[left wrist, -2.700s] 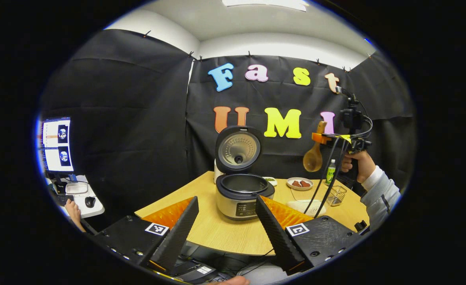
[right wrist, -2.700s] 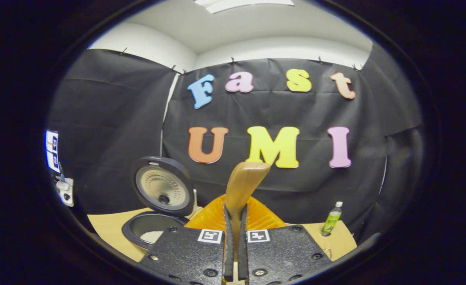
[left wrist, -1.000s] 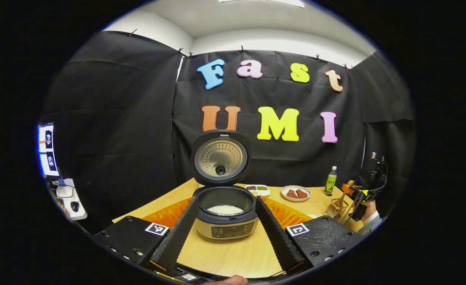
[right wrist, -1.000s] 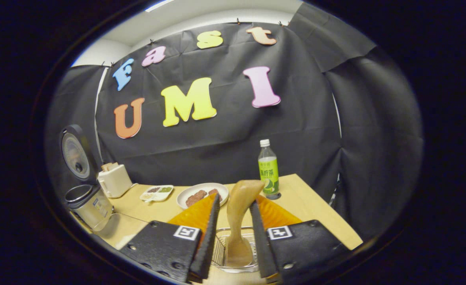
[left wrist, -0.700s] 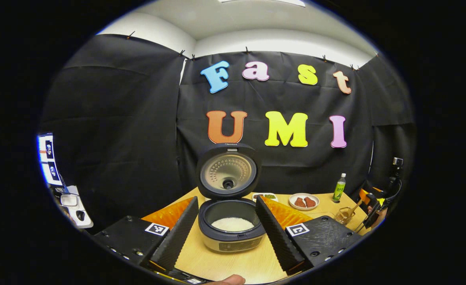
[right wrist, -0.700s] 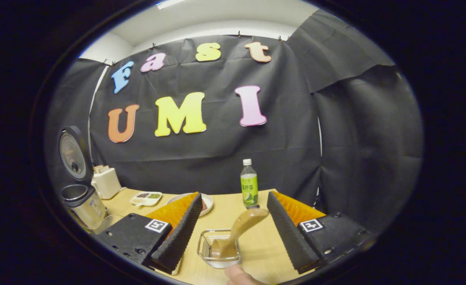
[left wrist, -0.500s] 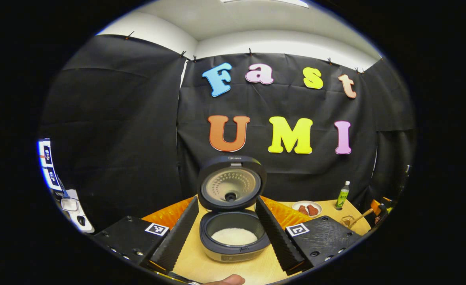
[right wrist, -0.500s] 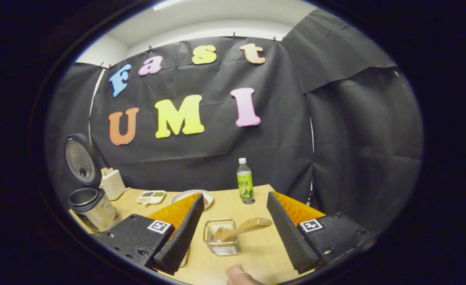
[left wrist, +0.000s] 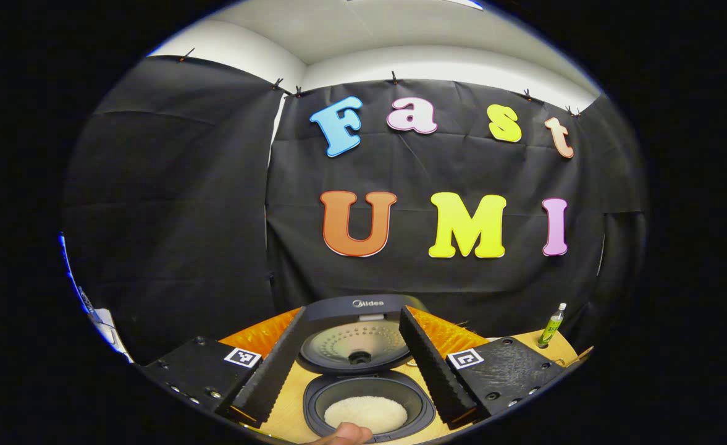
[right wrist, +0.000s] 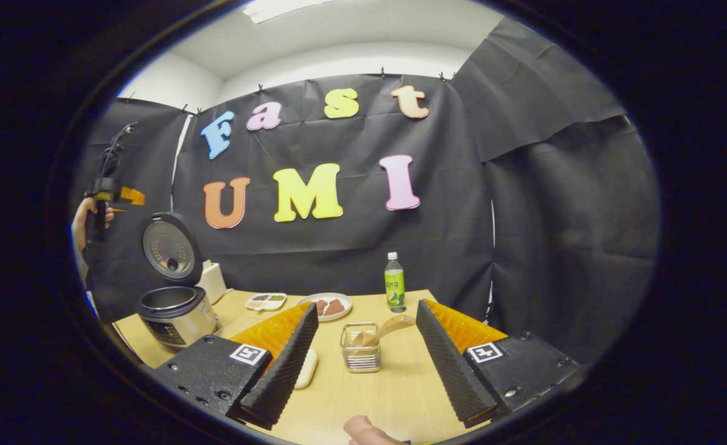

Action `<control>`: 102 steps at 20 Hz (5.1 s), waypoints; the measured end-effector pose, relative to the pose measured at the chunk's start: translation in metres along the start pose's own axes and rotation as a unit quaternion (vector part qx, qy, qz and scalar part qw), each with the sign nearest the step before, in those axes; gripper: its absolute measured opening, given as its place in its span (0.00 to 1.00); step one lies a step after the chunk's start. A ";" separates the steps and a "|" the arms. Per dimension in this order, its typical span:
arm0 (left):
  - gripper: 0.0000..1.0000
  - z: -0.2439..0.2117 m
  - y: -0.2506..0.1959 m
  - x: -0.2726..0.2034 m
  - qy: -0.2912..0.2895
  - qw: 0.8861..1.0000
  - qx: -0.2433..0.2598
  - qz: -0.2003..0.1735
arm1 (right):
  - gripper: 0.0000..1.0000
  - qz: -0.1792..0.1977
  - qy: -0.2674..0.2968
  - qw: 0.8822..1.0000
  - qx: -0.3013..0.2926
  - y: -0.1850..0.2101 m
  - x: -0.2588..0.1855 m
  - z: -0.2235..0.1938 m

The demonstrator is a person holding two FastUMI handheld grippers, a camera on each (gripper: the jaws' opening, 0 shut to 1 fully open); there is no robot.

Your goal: Close the left gripper, press the button to open the rice cooker; take a wooden spoon from the chopstick holder with the right hand, scoop a spoonful of rice and pour it into the rice cooker, then put the wooden spoon back into the chopstick holder.

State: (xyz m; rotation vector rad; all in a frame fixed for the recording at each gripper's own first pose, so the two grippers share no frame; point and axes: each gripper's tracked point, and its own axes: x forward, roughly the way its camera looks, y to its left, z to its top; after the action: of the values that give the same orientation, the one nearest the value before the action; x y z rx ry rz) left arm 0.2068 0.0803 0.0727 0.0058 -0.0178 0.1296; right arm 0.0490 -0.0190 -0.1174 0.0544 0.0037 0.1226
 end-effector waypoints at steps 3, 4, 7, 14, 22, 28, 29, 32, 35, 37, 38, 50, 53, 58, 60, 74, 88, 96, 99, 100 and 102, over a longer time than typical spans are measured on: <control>0.94 0.011 0.004 0.040 -0.002 1.000 -0.024 0.000 | 1.00 0.012 0.001 1.000 -0.003 0.000 -0.012 -0.002; 0.94 0.011 0.006 0.053 0.003 0.999 -0.039 0.004 | 0.99 0.009 0.002 1.000 -0.005 -0.003 -0.015 -0.003; 0.94 -0.003 0.017 0.092 0.023 0.998 -0.051 0.020 | 1.00 -0.004 -0.005 1.000 -0.011 -0.009 -0.022 0.001; 0.94 -0.034 0.035 0.134 0.081 0.994 -0.078 0.019 | 1.00 -0.022 0.005 1.000 -0.004 -0.011 -0.026 -0.006; 0.97 -0.048 0.013 0.100 0.103 0.992 -0.068 0.006 | 1.00 -0.030 0.001 1.000 0.008 -0.011 -0.044 -0.004; 0.96 -0.073 -0.001 0.053 0.123 0.991 -0.055 -0.006 | 1.00 0.007 -0.008 1.000 0.012 0.011 -0.069 -0.005; 0.96 -0.079 -0.003 0.045 0.126 0.991 -0.052 -0.006 | 1.00 0.013 -0.007 1.000 0.011 0.013 -0.072 -0.007; 0.96 -0.103 -0.009 0.019 0.137 0.990 -0.043 -0.011 | 1.00 0.020 -0.019 1.000 0.000 0.014 -0.084 -0.006; 0.96 -0.128 -0.014 -0.004 0.148 0.988 -0.029 -0.015 | 1.00 0.025 -0.039 0.999 -0.006 0.023 -0.101 0.007; 0.96 -0.146 -0.016 -0.016 0.151 0.988 -0.034 -0.016 | 1.00 0.030 -0.045 0.998 -0.015 0.031 -0.108 0.007; 0.96 -0.155 -0.017 -0.019 0.155 0.987 -0.030 -0.015 | 1.00 0.033 -0.046 0.998 -0.019 0.035 -0.111 0.006; 0.97 -0.228 -0.024 -0.042 0.161 0.987 0.014 0.011 | 1.00 0.007 -0.020 1.000 -0.015 0.036 -0.109 -0.005; 0.98 -0.228 -0.023 -0.048 0.160 0.987 -0.005 0.018 | 0.99 0.009 -0.015 1.000 -0.019 0.041 -0.107 -0.005; 0.98 -0.224 -0.022 -0.048 0.115 0.993 -0.005 0.030 | 0.99 0.020 -0.015 0.999 -0.027 0.056 -0.106 -0.005; 0.99 -0.223 -0.025 -0.043 0.069 0.997 0.010 0.024 | 1.00 0.022 -0.010 0.999 -0.031 0.061 -0.103 -0.008; 0.94 -0.185 -0.039 -0.066 0.038 0.999 -0.010 0.023 | 1.00 0.030 -0.016 0.997 -0.067 0.086 -0.076 0.023; 0.94 -0.096 -0.096 -0.213 0.003 0.998 0.005 -0.056 | 0.99 0.019 -0.020 0.997 -0.066 0.113 -0.073 0.071; 0.94 -0.087 -0.102 -0.276 -0.028 0.996 0.014 -0.086 | 1.00 0.021 -0.014 0.998 -0.057 0.125 -0.079 0.069; 0.94 -0.081 -0.099 -0.282 -0.044 0.995 0.026 -0.085 | 1.00 0.018 -0.015 0.998 -0.058 0.124 -0.080 0.070; 0.94 -0.081 -0.098 -0.282 -0.045 0.995 0.026 -0.085 | 1.00 0.017 -0.016 0.998 -0.060 0.125 -0.080 0.070; 0.94 -0.085 -0.100 -0.281 -0.039 0.995 0.024 -0.087 | 1.00 0.019 -0.018 0.998 -0.062 0.127 -0.081 0.073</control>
State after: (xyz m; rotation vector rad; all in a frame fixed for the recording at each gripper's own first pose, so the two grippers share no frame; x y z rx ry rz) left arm -0.0574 -0.0547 -0.0179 0.0598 -0.0911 -0.0442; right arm -0.0467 0.0931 -0.0380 -0.0681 -0.0419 0.1602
